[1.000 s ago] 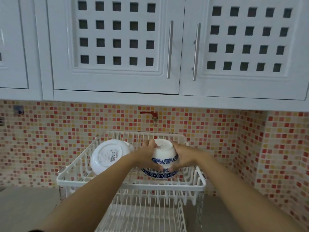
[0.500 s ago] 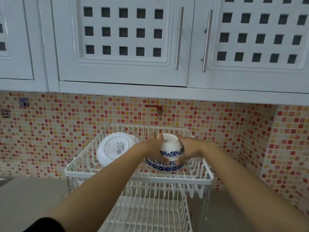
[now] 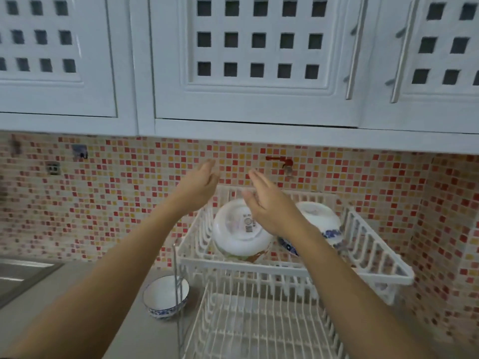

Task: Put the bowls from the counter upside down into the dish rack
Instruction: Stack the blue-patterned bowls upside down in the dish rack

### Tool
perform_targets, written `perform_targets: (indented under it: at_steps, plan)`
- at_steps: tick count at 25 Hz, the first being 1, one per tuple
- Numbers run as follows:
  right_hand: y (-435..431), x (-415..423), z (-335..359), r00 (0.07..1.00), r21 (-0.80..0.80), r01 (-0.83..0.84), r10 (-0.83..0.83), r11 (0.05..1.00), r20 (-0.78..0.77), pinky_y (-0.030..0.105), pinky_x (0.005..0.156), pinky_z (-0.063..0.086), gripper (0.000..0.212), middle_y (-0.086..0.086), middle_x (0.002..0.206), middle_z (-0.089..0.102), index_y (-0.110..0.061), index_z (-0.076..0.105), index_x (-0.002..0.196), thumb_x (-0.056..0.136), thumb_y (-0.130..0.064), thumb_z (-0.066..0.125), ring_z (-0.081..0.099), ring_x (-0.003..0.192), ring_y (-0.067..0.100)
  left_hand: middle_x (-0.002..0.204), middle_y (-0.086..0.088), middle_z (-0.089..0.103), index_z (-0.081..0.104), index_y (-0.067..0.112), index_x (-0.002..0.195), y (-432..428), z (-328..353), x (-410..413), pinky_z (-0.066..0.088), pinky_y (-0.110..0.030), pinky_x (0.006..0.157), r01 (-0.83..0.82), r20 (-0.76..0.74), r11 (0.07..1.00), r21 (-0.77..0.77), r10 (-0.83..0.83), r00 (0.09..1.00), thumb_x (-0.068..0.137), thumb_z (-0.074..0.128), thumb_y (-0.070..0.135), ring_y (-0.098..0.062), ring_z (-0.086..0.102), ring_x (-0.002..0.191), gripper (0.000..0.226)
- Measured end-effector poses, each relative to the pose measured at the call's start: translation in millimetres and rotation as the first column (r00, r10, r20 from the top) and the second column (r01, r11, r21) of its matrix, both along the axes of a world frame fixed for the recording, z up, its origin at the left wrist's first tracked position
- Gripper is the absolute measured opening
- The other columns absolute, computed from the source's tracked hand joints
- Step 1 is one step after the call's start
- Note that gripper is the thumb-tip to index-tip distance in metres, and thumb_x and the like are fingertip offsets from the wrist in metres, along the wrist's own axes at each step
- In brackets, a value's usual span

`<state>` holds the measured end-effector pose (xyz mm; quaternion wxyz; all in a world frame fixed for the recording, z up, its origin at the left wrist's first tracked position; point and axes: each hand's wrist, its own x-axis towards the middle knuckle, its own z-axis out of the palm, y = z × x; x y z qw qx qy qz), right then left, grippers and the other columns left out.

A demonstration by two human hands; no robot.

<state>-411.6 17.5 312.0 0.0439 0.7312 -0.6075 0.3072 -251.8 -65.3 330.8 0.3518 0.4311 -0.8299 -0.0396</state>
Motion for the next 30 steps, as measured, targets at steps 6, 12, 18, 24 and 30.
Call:
perform_targets:
  at_steps: [6,12,18,24,30]
  plan:
    - [-78,168,-29,0.959,-0.010,-0.034,0.036,0.999,0.281,0.036,0.118,0.011,0.058,0.002,0.160,0.007,-0.015,0.010,0.150,0.100,-0.042,0.023,0.007,0.147,0.017,0.151,-0.015,0.035,0.021,0.010,0.148,-70,-34,142,0.033,-0.038,0.108,-0.173,-0.044,0.972,0.161,0.182,0.982,0.101,0.024,0.034,-0.031,0.041,0.133,0.053]
    - [-158,257,-93,0.908,0.124,0.165,-0.200,0.978,0.367,0.040,0.119,0.010,0.062,0.009,0.160,0.003,-0.010,0.006,0.150,0.100,-0.039,0.026,0.004,0.147,0.024,0.150,-0.017,0.035,0.025,0.004,0.146,-131,-106,232,0.029,-0.039,0.111,-0.266,0.065,0.913,0.309,0.259,0.964,0.101,0.025,0.034,-0.031,0.035,0.138,0.054]
    - [-208,250,-224,0.777,0.449,0.417,-0.566,0.790,0.276,0.041,0.118,0.020,0.068,0.017,0.158,0.006,-0.004,0.008,0.149,0.097,-0.038,0.037,0.012,0.145,0.032,0.141,-0.022,0.044,0.034,-0.004,0.138,-171,-230,228,0.035,-0.039,0.104,-0.243,0.190,0.798,0.552,0.163,0.968,0.101,0.029,0.031,-0.034,0.042,0.129,0.051]
    - [-223,213,-323,0.634,0.651,0.465,-0.739,0.600,0.228,0.042,0.104,0.040,0.067,0.019,0.145,0.039,0.000,0.028,0.142,0.094,-0.045,0.042,0.042,0.130,0.033,0.142,-0.022,0.042,0.029,-0.002,0.139,-194,-342,190,0.035,-0.039,0.104,-0.245,0.224,0.690,0.681,0.122,0.967,0.100,0.029,0.034,-0.035,0.042,0.130,0.053]
    - [-241,211,-384,0.549,0.774,0.194,-0.720,0.603,0.424,0.044,0.090,0.051,0.044,0.021,0.115,0.064,-0.002,0.052,0.123,0.088,-0.030,0.052,0.061,0.105,0.037,0.133,-0.024,0.051,0.029,0.002,0.139,-207,-393,168,0.045,-0.041,0.097,-0.165,0.042,0.563,0.810,0.226,0.973,0.097,0.040,0.017,-0.038,0.052,0.119,0.046]
